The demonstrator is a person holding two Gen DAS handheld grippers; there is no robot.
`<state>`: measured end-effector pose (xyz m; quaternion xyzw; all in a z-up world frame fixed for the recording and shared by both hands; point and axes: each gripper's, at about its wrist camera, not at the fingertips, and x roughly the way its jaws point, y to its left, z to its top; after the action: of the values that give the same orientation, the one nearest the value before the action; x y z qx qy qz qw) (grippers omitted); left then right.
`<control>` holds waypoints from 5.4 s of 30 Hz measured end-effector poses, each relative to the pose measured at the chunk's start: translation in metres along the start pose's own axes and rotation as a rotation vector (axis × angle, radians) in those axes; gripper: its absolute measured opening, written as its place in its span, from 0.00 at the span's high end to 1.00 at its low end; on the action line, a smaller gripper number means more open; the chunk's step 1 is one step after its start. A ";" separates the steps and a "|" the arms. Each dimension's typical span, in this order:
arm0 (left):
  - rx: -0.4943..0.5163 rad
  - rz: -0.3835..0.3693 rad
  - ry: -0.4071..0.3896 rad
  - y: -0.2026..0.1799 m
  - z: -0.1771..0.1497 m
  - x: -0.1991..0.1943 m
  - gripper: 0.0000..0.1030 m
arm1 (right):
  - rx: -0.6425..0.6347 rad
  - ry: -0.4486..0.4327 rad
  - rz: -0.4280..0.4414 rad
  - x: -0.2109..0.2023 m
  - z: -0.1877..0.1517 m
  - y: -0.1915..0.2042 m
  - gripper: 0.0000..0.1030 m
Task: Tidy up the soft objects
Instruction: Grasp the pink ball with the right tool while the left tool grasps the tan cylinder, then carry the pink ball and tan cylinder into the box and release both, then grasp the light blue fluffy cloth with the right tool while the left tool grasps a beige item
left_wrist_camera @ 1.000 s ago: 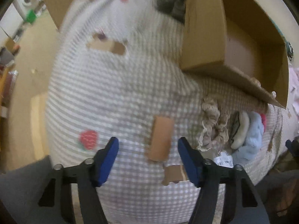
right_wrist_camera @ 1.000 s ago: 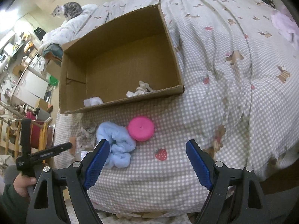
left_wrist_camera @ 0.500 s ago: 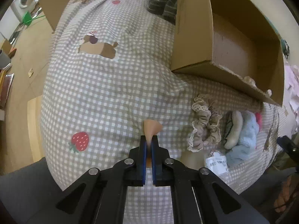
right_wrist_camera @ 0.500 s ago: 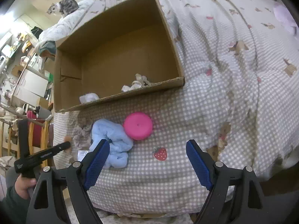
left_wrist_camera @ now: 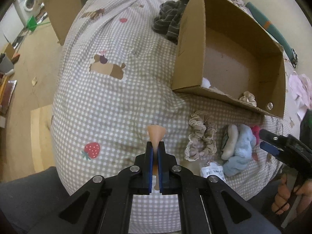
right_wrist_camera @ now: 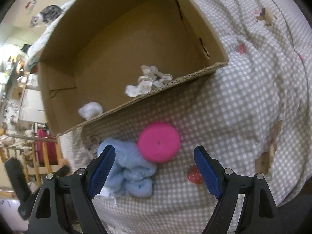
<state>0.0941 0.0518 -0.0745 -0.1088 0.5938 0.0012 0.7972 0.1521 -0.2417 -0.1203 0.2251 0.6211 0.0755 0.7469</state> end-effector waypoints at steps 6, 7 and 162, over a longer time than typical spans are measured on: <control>-0.015 -0.027 -0.007 0.002 -0.001 -0.002 0.96 | -0.026 0.049 -0.018 0.012 -0.004 0.002 0.53; -0.014 -0.022 -0.011 0.003 -0.001 -0.004 0.96 | -0.023 0.046 -0.006 0.010 -0.006 0.001 0.53; -0.008 -0.154 0.207 -0.036 -0.018 0.054 0.64 | -0.270 -0.042 -0.065 -0.048 -0.045 0.020 0.21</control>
<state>0.0974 0.0065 -0.1249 -0.1569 0.6627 -0.0689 0.7290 0.1018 -0.2325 -0.0743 0.1038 0.5964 0.1296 0.7853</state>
